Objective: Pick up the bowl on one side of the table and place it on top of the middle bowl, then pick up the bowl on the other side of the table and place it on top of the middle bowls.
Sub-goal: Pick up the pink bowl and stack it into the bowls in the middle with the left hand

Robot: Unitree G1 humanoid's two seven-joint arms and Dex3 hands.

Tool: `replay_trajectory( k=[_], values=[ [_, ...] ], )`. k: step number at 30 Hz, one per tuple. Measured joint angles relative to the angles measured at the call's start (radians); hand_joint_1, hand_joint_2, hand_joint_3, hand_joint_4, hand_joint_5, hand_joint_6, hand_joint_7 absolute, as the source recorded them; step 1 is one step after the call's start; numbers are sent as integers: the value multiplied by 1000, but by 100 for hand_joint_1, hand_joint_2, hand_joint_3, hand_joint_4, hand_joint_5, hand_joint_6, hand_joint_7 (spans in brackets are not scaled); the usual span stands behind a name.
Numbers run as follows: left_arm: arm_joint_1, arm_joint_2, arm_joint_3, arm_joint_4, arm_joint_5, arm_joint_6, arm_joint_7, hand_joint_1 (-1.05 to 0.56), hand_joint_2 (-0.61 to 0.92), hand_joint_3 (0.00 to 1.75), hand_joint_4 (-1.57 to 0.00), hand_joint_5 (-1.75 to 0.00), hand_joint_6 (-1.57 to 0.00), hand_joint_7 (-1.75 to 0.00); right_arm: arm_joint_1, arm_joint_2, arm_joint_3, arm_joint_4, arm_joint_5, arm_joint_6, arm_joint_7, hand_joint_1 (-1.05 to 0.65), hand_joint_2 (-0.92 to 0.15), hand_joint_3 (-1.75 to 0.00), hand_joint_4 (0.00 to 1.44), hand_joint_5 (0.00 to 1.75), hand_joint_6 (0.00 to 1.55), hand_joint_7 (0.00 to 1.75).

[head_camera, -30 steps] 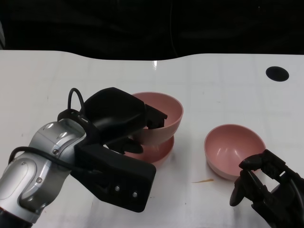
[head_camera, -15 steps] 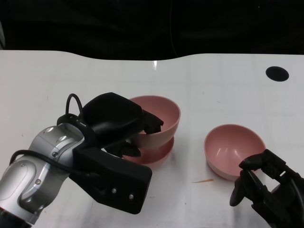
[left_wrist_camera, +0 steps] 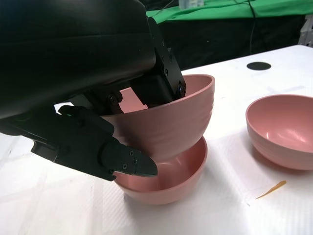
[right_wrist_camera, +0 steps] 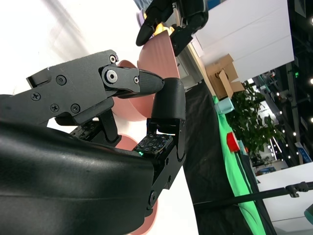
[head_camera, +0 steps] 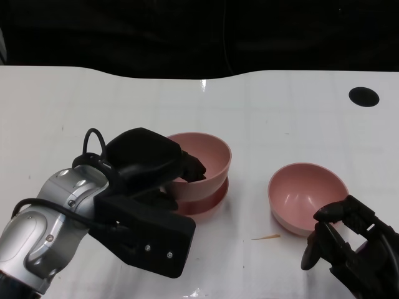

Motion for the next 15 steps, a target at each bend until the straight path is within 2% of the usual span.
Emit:
replay_trajectory(
  k=[8,15],
  values=[
    [0,-2,-10,27,0,-6,8,-22,92,26,-111,-21,-103,-3,0,0,0,-1,4,0,0,-15,-84,-50,84,162,82,126],
    [5,-10,-24,43,5,-4,12,-25,92,32,-114,-18,-103,-2,0,0,0,-1,5,0,0,-14,-83,-51,83,163,80,128]
  ],
)
